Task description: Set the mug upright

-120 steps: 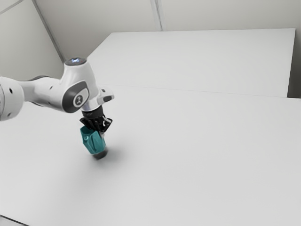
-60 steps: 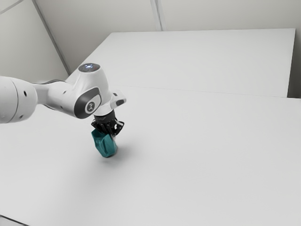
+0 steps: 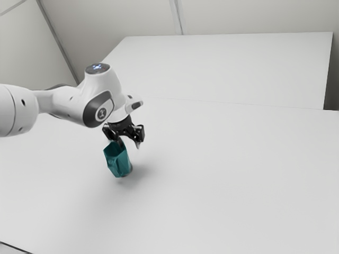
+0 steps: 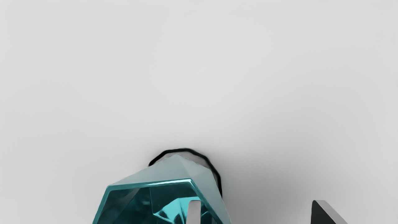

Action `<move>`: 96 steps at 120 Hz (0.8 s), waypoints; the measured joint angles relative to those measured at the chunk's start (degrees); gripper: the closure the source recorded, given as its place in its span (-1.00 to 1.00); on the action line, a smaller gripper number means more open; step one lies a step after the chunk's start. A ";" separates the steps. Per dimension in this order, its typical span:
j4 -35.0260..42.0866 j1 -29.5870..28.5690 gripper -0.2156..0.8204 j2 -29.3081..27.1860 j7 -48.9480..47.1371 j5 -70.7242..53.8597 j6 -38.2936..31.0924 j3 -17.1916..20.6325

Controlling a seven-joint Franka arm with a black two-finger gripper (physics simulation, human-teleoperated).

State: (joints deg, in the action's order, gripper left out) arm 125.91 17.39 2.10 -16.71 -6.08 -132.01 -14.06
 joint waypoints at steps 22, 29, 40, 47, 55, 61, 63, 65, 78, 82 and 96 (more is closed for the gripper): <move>-5.84 -0.46 -0.34 -0.29 -0.07 0.15 4.04 0.29; -9.16 -0.48 -0.38 -0.26 -0.03 0.16 7.07 0.34; -13.78 -0.44 -0.44 -0.19 0.21 0.14 11.96 0.42; -16.20 -0.31 -0.46 -0.12 0.75 0.13 14.65 0.39; -19.76 -0.19 -0.48 -0.07 1.46 0.15 18.31 0.37; -22.44 -0.15 -0.50 -0.06 2.12 0.27 21.17 0.38; -23.07 -0.17 -0.50 -0.06 2.39 0.43 22.00 0.39; -23.62 -0.19 -0.50 -0.08 2.68 0.60 22.77 0.39; -26.94 -0.48 -0.52 -0.09 4.56 1.35 27.17 0.37; -27.87 -0.65 -0.52 -0.12 5.08 1.46 28.34 0.39; -31.54 -1.15 -0.53 -0.16 6.68 1.68 32.40 0.39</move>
State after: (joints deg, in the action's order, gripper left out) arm 94.37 16.23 1.94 -10.03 -4.40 -99.62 -13.67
